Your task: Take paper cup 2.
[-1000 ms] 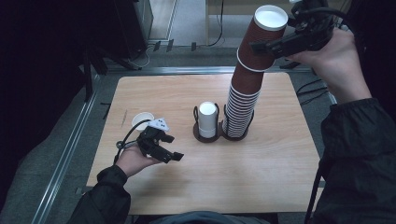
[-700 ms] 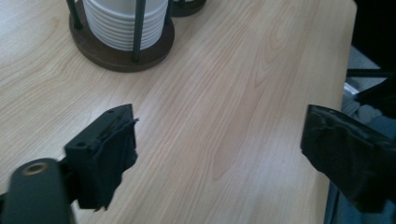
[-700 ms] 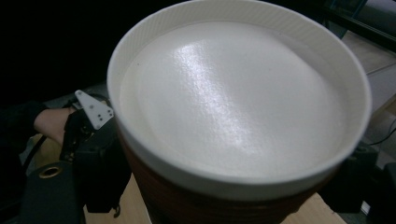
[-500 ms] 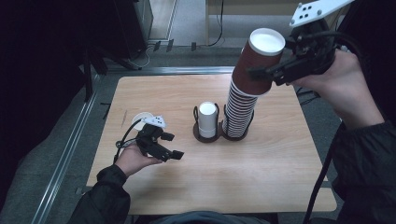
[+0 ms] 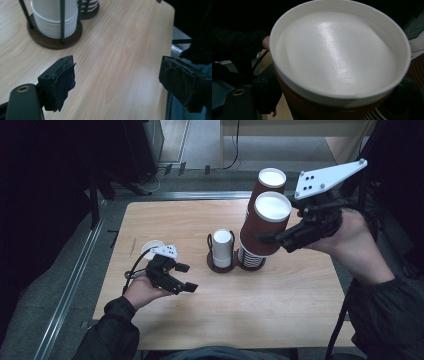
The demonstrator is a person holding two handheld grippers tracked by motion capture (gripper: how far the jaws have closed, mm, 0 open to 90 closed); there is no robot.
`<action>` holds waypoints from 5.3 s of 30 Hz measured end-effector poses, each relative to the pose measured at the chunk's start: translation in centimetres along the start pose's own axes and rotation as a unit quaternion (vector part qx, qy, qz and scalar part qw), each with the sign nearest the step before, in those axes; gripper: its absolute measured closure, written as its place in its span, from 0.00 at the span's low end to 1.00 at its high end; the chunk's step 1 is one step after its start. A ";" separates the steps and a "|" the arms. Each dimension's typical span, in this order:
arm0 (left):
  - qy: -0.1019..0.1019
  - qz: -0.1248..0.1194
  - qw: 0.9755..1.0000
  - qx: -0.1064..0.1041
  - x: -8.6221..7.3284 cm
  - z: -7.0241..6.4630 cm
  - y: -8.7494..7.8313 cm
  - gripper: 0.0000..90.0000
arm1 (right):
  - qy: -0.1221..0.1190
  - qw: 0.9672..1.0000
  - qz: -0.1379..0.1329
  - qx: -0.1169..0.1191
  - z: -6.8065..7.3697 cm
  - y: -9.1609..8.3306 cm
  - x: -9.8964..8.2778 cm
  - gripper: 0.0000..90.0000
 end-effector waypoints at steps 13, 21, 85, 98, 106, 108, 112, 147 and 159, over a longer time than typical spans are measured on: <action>0.023 0.005 1.000 -0.007 0.1 -0.7 0.4 0.15 | -0.006 1.000 0.011 0.021 1.5 3.9 -5.3 0.20; 0.035 0.000 0.999 -0.003 0.2 -1.0 0.5 0.15 | 0.000 0.999 0.021 0.028 1.6 6.9 -8.4 0.20; 0.093 0.038 0.994 -0.047 0.4 -3.0 4.8 0.00 | 0.067 0.979 -0.078 0.175 2.9 18.6 -13.2 0.20; 0.103 -0.002 0.993 -0.052 1.1 -3.6 4.5 0.10 | 0.086 0.972 -0.120 0.182 3.1 18.5 -12.4 0.21; 0.110 0.008 0.992 -0.053 0.8 -3.4 4.2 0.15 | 0.095 0.973 -0.103 0.185 3.1 18.3 -12.5 0.20; 0.101 0.012 0.993 -0.056 0.7 -3.2 4.0 0.15 | 0.097 0.975 -0.087 0.180 3.0 18.2 -12.8 0.17; 0.090 0.013 0.994 -0.056 0.6 -2.9 3.3 0.15 | 0.094 0.979 -0.066 0.166 2.5 17.6 -13.4 0.17; 0.193 0.175 0.965 0.018 -2.3 -0.8 4.0 0.14 | 0.064 0.988 0.062 0.128 2.5 17.6 -18.4 0.18; 0.202 0.200 0.959 0.013 -2.8 -1.1 5.0 0.14 | 0.065 0.987 0.061 0.137 2.9 18.1 -17.9 0.17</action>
Point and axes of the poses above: each handheld gripper's, and its own axes: y roughly forward along the jaws, x roughly out of its top, z roughly to its left, the point moved 10 cm from there along y, roughly forward along the jaws, and after that the axes turned 5 degrees about x, right-handed, at the moved point
